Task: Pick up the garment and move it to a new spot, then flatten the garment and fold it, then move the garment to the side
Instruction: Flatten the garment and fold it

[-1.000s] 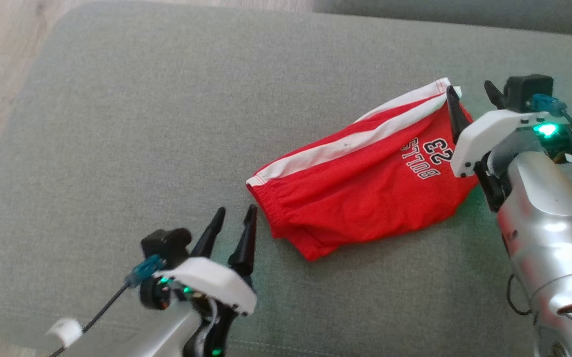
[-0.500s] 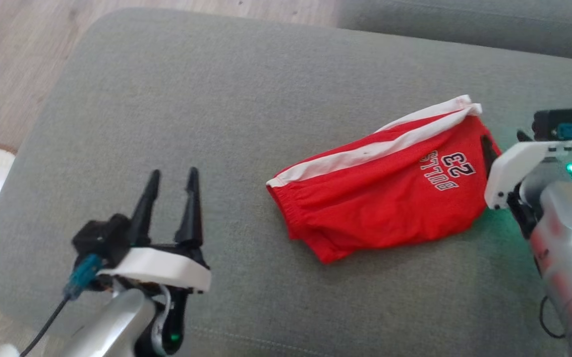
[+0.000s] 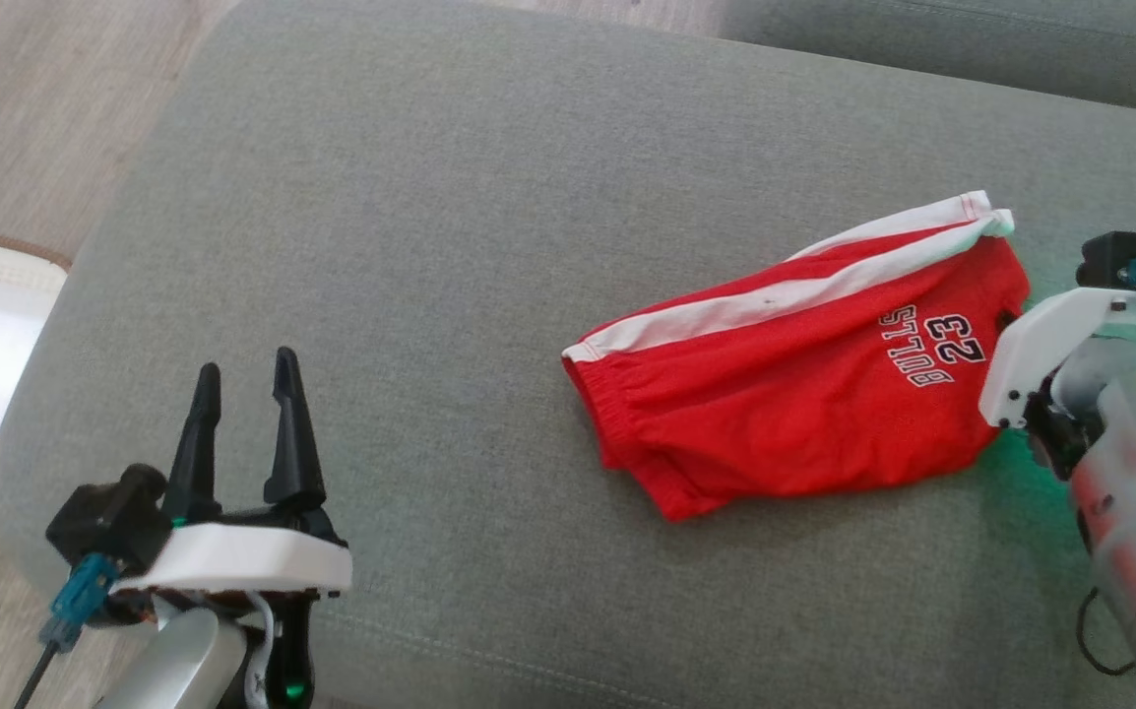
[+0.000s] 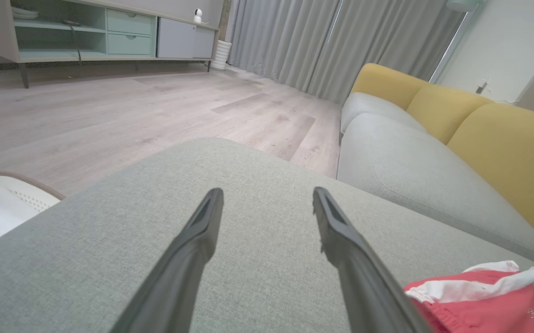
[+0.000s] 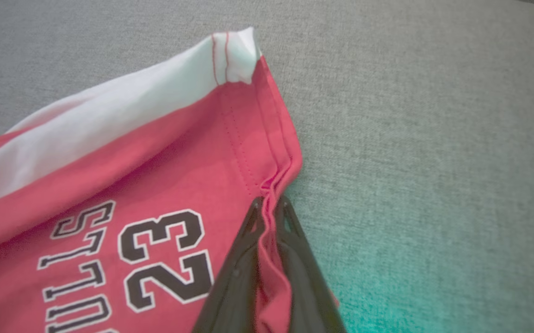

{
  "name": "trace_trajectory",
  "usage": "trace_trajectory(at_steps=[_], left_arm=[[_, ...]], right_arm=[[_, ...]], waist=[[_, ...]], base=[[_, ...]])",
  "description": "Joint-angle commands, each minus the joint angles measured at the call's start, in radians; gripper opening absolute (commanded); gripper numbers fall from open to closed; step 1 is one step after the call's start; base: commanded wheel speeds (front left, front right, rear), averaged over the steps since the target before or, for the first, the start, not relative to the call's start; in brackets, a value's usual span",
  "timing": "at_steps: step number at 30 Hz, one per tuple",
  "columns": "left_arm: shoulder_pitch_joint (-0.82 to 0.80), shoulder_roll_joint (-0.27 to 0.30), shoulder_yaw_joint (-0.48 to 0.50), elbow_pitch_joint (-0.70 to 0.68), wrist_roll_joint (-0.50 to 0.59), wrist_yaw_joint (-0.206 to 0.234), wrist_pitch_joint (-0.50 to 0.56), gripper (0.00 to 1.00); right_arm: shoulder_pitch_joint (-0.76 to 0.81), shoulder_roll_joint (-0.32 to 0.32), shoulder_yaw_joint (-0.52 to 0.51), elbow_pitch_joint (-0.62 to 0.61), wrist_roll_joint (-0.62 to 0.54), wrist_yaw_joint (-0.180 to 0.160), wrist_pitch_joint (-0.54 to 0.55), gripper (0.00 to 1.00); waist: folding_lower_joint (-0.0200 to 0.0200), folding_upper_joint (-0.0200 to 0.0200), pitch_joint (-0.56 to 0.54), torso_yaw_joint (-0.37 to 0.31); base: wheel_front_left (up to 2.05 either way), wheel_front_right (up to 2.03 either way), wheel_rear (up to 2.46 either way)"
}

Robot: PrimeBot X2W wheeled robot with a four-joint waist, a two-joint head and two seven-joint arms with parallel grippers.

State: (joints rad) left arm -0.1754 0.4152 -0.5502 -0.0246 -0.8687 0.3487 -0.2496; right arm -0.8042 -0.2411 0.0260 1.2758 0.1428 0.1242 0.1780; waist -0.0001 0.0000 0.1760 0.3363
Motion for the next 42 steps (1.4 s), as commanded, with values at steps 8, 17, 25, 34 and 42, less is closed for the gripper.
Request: trace_trajectory(at_steps=[8, 17, 25, 34, 42], left_arm=[[-0.008, 0.01, 0.08, -0.036, 0.044, -0.018, -0.012, 1.0], [0.027, 0.022, 0.125, -0.034, 0.067, -0.034, -0.012, 1.0], [0.079, 0.004, 0.142, -0.024, 0.082, -0.044, -0.012, 1.0], [0.097, -0.011, 0.126, -0.008, 0.093, -0.058, -0.011, 1.0], [0.097, -0.022, 0.107, 0.008, 0.093, -0.066, -0.006, 1.0]], right_arm=[[0.037, 0.05, 0.059, -0.075, 0.097, 0.007, -0.068, 0.0], [0.161, 0.089, 0.093, -0.191, 0.207, 0.007, -0.2, 0.0], [0.341, 0.127, 0.052, -0.29, 0.262, 0.007, -0.298, 0.0], [0.453, 0.152, -0.017, -0.409, 0.229, 0.007, -0.305, 0.0], [0.466, 0.181, 0.012, -0.586, 0.177, 0.007, -0.254, 0.0]], waist=[[0.0001, 0.0, -0.035, -0.069], [0.0001, 0.0, -0.105, -0.196], [0.0001, 0.0, -0.151, -0.302], [0.0001, 0.0, -0.173, -0.31], [0.0001, 0.0, -0.199, -0.233]], base=[[0.0, 0.0, 0.0], [0.0, 0.0, 0.0], [0.0, 0.0, 0.0], [0.0, 0.0, 0.0], [0.0, 0.0, 0.0]])
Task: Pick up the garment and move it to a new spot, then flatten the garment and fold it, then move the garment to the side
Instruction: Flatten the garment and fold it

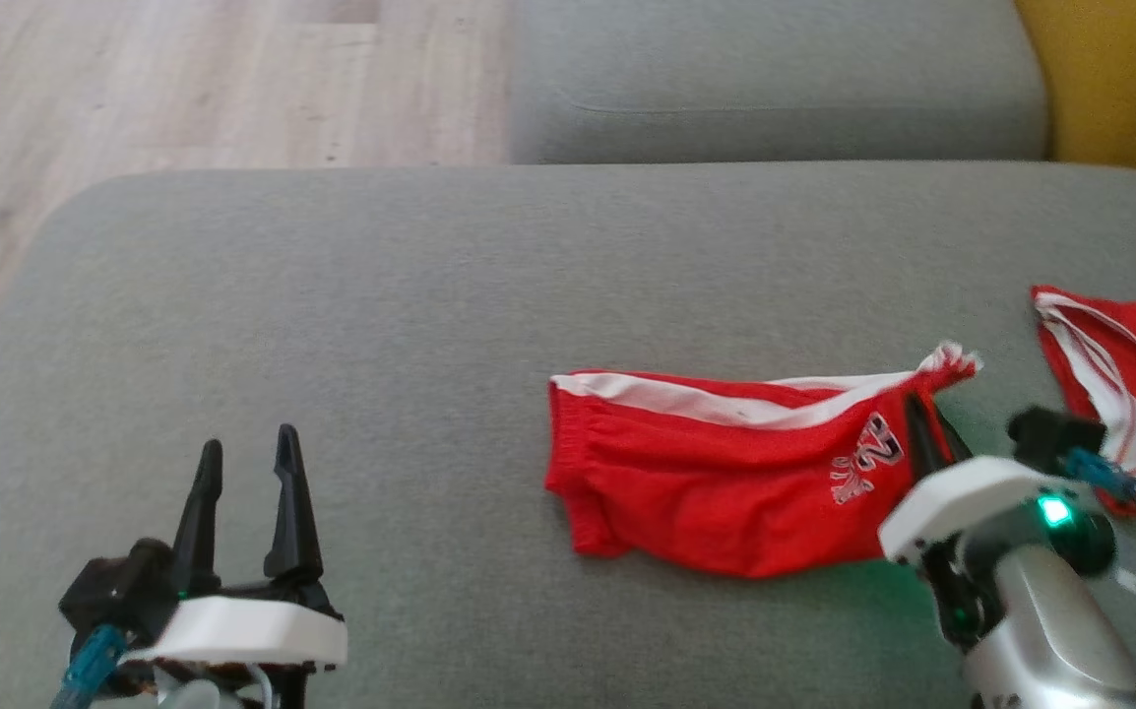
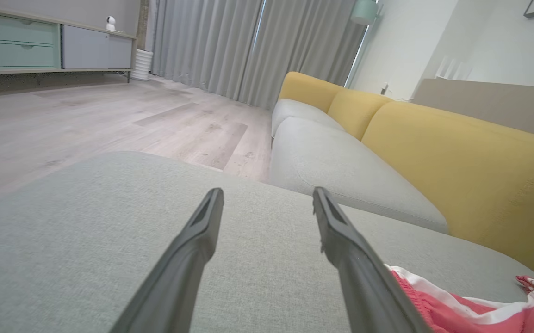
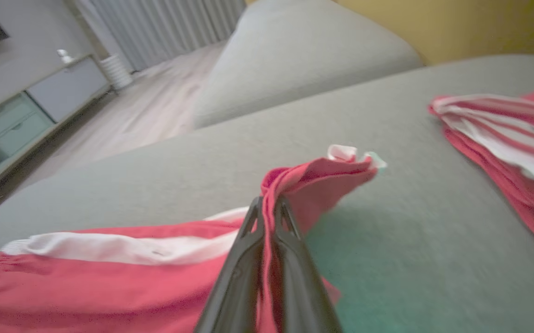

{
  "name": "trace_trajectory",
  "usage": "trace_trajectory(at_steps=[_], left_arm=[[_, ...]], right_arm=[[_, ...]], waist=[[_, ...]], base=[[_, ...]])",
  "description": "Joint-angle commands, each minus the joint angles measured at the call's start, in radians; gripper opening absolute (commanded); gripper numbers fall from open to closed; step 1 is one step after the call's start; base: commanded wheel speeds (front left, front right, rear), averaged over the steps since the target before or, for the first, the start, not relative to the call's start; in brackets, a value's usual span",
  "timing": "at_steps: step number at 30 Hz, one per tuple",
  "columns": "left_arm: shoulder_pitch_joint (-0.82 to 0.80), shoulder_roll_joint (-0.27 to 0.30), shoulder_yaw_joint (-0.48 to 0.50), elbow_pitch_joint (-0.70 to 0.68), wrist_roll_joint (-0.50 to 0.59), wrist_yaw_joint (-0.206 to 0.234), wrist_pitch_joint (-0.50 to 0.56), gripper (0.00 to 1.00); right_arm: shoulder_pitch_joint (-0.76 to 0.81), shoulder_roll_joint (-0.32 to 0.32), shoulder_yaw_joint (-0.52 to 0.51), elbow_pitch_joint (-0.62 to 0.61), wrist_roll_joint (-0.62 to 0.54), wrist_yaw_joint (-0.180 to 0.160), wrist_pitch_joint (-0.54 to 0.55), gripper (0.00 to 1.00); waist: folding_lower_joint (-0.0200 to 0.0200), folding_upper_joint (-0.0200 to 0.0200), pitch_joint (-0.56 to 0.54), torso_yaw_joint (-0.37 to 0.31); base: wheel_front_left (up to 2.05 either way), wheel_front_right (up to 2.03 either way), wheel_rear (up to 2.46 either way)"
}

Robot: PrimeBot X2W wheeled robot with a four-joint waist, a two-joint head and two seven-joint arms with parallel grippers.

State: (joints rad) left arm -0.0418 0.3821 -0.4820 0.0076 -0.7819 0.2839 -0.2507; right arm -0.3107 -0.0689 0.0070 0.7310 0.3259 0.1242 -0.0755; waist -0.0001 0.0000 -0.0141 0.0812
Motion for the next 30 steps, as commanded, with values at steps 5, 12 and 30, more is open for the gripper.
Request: trace_trajectory(at_steps=[5, 12, 30], left_arm=[[-0.043, 0.0, 0.027, -0.019, 0.008, -0.006, -0.004, 1.0], [-0.051, -0.007, 0.023, -0.013, 0.008, -0.011, -0.003, 1.0], [-0.028, -0.016, 0.034, -0.018, 0.008, -0.012, -0.007, 1.0]], right_arm=[[-0.037, 0.018, 0.147, -0.17, 0.034, 0.007, 0.057, 0.0], [-0.041, 0.018, 0.365, -0.226, 0.139, 0.007, 0.11, 0.0], [-0.005, 0.019, 0.55, -0.183, 0.128, 0.007, 0.116, 1.0]], waist=[[0.0001, 0.0, -0.019, 0.088], [0.0001, 0.0, -0.019, 0.169], [0.0001, 0.0, -0.022, 0.159]], base=[[0.0, 0.0, 0.0], [0.0, 0.0, 0.0], [0.0, 0.0, 0.0]])
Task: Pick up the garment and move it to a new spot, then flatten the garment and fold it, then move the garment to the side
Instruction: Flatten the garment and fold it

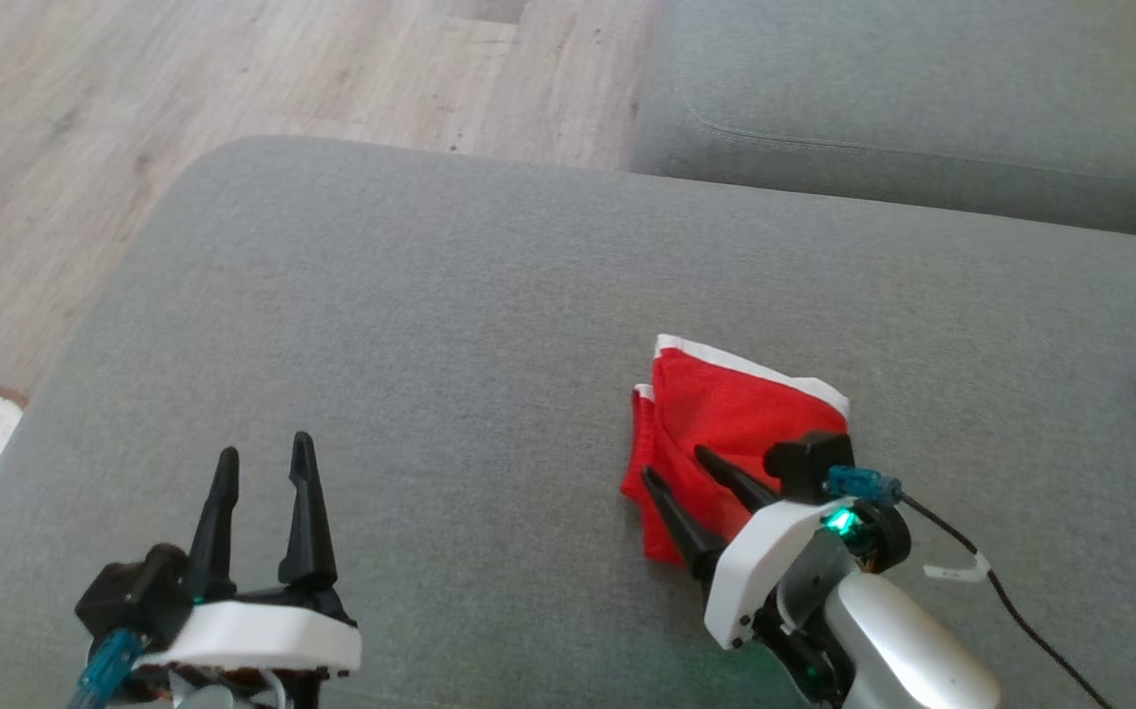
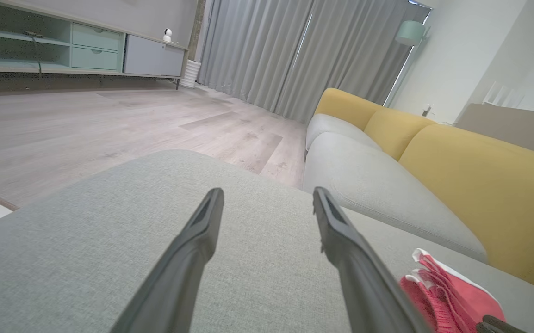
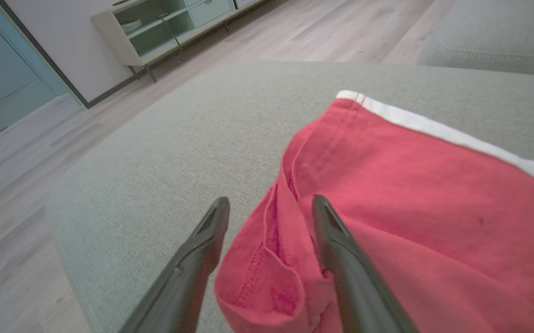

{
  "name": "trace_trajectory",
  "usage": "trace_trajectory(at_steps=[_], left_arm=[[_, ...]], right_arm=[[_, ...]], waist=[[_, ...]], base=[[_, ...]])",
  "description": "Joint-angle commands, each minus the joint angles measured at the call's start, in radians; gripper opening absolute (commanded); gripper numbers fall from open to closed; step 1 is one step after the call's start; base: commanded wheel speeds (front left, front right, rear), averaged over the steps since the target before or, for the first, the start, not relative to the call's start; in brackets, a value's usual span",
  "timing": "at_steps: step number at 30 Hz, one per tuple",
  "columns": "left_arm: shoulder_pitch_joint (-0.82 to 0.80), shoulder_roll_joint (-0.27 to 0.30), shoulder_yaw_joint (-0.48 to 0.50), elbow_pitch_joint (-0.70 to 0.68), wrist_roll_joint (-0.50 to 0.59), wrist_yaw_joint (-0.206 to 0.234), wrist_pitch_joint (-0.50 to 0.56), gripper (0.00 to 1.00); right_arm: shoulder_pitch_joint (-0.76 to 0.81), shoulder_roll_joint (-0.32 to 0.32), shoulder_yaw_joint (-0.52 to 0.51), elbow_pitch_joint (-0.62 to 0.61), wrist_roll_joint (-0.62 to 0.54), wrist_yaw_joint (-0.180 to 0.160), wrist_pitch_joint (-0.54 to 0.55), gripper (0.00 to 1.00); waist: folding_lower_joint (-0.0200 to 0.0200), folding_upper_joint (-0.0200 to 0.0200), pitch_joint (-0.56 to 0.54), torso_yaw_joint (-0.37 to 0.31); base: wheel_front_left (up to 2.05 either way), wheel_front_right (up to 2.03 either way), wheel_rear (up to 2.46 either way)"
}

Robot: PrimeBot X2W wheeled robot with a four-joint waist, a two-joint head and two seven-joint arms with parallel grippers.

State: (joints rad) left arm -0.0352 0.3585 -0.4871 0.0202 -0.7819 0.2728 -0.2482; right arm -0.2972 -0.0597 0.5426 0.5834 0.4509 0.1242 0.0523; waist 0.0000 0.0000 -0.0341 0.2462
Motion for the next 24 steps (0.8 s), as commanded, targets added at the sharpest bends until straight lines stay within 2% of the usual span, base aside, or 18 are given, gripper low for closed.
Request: trace_trajectory(at_steps=[1, 4, 8, 13, 14, 15, 16, 17, 18, 24], left_arm=[[-0.034, 0.006, 0.036, -0.031, 0.009, -0.002, -0.009, 1.0], [-0.034, -0.003, 0.024, -0.031, 0.012, -0.006, -0.01, 1.0], [-0.032, -0.019, 0.004, -0.028, 0.014, -0.009, -0.009, 1.0], [-0.029, -0.036, -0.012, -0.021, 0.017, -0.013, -0.009, 1.0], [-0.03, -0.038, -0.015, -0.02, 0.017, -0.015, -0.009, 1.0], [-0.031, -0.039, -0.018, -0.019, 0.018, -0.017, -0.009, 1.0], [-0.032, -0.04, -0.019, -0.017, 0.018, -0.018, -0.009, 1.0], [-0.034, -0.04, -0.019, -0.016, 0.018, -0.018, -0.008, 1.0], [-0.036, -0.039, -0.019, -0.016, 0.018, -0.019, -0.008, 1.0], [-0.044, -0.031, -0.01, -0.015, 0.019, -0.018, -0.007, 1.0]], right_arm=[[-0.016, 0.009, 0.016, -0.046, 0.004, 0.007, -0.016, 1.0], [-0.006, 0.009, 0.003, -0.09, 0.007, 0.007, -0.028, 1.0], [-0.001, 0.009, -0.07, -0.141, -0.018, 0.007, -0.05, 1.0], [0.004, 0.009, -0.187, -0.149, -0.125, 0.007, -0.042, 1.0], [0.007, 0.009, -0.204, -0.141, -0.146, 0.007, -0.034, 0.81], [0.011, 0.009, -0.219, -0.13, -0.155, 0.007, -0.026, 0.5], [0.016, 0.009, -0.228, -0.118, -0.162, 0.007, -0.017, 0.36], [0.019, 0.009, -0.234, -0.104, -0.176, 0.007, -0.01, 0.11], [0.022, 0.009, -0.235, -0.089, -0.189, 0.007, -0.005, 0.0], [0.049, 0.009, -0.177, -0.025, -0.188, 0.007, -0.006, 0.0]], waist=[[0.0, 0.0, -0.003, -0.011], [0.0, 0.0, -0.008, -0.025], [0.0, 0.0, -0.012, -0.035], [0.0, 0.0, -0.01, -0.031], [0.0, 0.0, -0.008, -0.027], [0.0, 0.0, -0.005, -0.022], [0.0, 0.0, -0.002, -0.017], [0.0, 0.0, 0.001, -0.011], [0.0, 0.0, 0.005, -0.005], [0.0, 0.0, 0.018, 0.03]], base=[[0.0, 0.0, 0.0], [0.0, 0.0, 0.0], [0.0, 0.0, 0.0], [0.0, 0.0, 0.0], [0.0, 0.0, 0.0], [0.0, 0.0, 0.0], [0.0, 0.0, 0.0], [0.0, 0.0, 0.0], [0.0, 0.0, 0.0], [0.0, 0.0, 0.0]])
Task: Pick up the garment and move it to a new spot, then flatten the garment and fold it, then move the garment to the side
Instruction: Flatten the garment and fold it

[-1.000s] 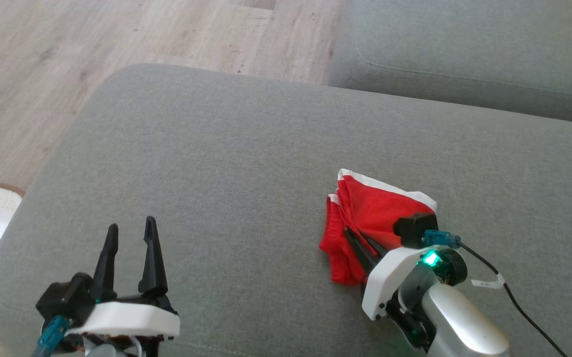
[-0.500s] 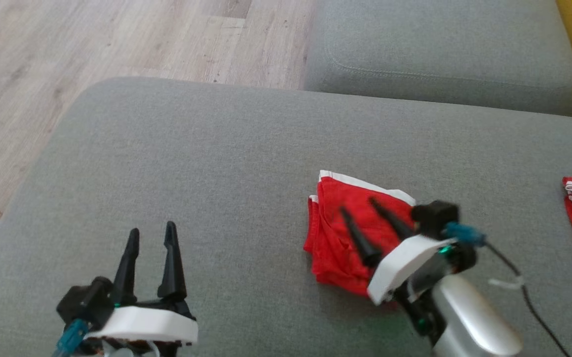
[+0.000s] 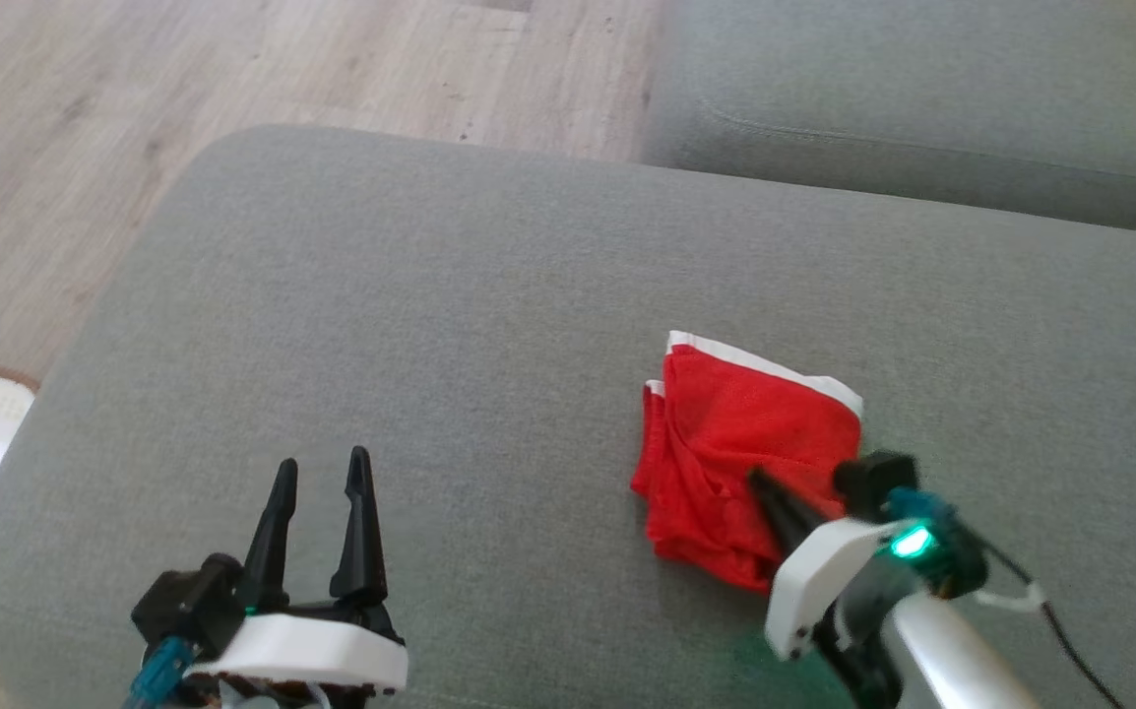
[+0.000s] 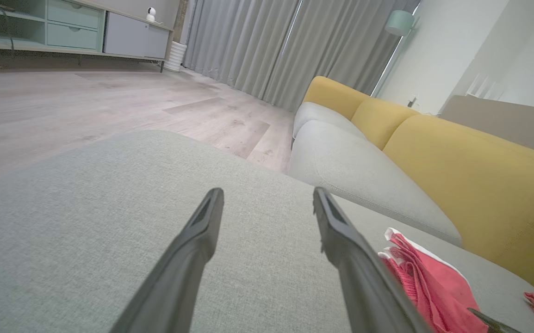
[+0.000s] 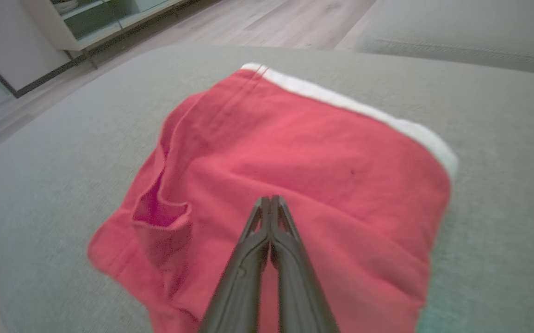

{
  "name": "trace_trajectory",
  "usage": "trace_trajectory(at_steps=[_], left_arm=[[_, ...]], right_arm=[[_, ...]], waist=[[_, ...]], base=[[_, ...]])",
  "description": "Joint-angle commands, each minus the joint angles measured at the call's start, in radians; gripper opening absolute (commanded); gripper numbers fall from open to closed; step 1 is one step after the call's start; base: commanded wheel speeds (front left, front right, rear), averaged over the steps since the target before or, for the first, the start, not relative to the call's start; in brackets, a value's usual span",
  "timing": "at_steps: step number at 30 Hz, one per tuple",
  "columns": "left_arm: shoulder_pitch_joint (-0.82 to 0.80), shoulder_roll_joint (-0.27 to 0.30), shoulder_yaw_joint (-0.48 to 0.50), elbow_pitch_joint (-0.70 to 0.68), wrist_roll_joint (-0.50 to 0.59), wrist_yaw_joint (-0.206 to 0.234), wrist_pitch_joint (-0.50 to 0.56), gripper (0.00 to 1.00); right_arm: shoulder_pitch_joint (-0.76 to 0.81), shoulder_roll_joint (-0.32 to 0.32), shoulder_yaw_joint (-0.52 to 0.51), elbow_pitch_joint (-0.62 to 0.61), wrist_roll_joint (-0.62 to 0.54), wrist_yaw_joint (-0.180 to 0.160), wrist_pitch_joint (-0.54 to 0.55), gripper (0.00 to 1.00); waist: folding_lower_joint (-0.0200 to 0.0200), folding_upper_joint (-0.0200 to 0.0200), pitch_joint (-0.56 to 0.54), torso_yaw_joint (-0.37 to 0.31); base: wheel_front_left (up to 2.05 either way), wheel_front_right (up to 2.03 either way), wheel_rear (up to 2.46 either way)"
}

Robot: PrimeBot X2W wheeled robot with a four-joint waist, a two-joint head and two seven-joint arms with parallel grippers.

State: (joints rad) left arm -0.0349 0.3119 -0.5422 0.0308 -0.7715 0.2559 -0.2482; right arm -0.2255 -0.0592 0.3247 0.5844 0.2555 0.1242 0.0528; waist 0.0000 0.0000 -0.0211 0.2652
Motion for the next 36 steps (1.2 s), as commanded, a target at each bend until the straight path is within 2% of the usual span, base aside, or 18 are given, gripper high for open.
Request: trace_trajectory(at_steps=[1, 11, 17, 18, 19, 20, 21, 22, 29, 36], left_arm=[[-0.045, 0.017, 0.046, -0.027, 0.008, -0.001, -0.007, 1.0], [-0.044, 0.027, 0.056, -0.033, 0.004, 0.005, -0.007, 1.0], [-0.037, 0.029, 0.069, -0.031, 0.001, 0.012, -0.008, 1.0], [-0.035, 0.029, 0.072, -0.03, 0.001, 0.013, -0.009, 1.0], [-0.032, 0.029, 0.075, -0.03, 0.002, 0.014, -0.009, 1.0], [-0.03, 0.029, 0.077, -0.03, 0.003, 0.013, -0.009, 1.0], [-0.029, 0.028, 0.078, -0.03, 0.005, 0.011, -0.01, 1.0], [-0.028, 0.027, 0.079, -0.029, 0.007, 0.01, -0.01, 1.0], [-0.029, 0.024, 0.079, -0.014, 0.038, 0.002, -0.012, 1.0], [-0.034, 0.012, 0.075, 0.036, 0.062, -0.014, -0.013, 1.0]], right_arm=[[-0.018, 0.009, 0.061, -0.021, 0.015, 0.007, -0.01, 0.0], [-0.016, 0.009, 0.236, 0.008, 0.103, 0.007, -0.019, 0.0], [-0.056, 0.009, 0.315, 0.028, 0.148, 0.007, -0.051, 0.0], [-0.065, 0.009, 0.313, 0.027, 0.151, 0.007, -0.065, 0.09], [-0.072, 0.009, 0.309, 0.024, 0.151, 0.007, -0.078, 0.31], [-0.078, 0.009, 0.302, 0.019, 0.152, 0.007, -0.092, 0.48], [-0.083, 0.009, 0.292, 0.013, 0.153, 0.007, -0.106, 0.86], [-0.086, 0.009, 0.279, 0.005, 0.152, 0.007, -0.121, 1.0], [-0.062, 0.009, 0.113, -0.088, 0.125, 0.007, -0.193, 1.0], [0.04, 0.009, -0.09, -0.19, 0.052, 0.007, -0.192, 1.0]], waist=[[0.0, 0.0, 0.006, 0.014], [0.0, 0.0, 0.005, 0.023], [0.0, 0.0, -0.001, -0.008], [0.0, 0.0, -0.004, -0.018], [0.0, 0.0, -0.007, -0.029], [0.0, 0.0, -0.011, -0.039], [0.0, 0.0, -0.014, -0.05], [0.0, 0.0, -0.019, -0.06], [0.0, 0.0, -0.049, -0.13], [0.0, 0.0, -0.074, -0.167]], base=[[0.0, 0.0, 0.0], [0.0, 0.0, 0.0], [0.0, 0.0, 0.0], [0.0, 0.0, 0.0], [0.0, 0.0, 0.0], [0.0, 0.0, 0.0], [0.0, 0.0, 0.0], [0.0, 0.0, 0.0], [0.0, 0.0, 0.0], [0.0, 0.0, 0.0]])
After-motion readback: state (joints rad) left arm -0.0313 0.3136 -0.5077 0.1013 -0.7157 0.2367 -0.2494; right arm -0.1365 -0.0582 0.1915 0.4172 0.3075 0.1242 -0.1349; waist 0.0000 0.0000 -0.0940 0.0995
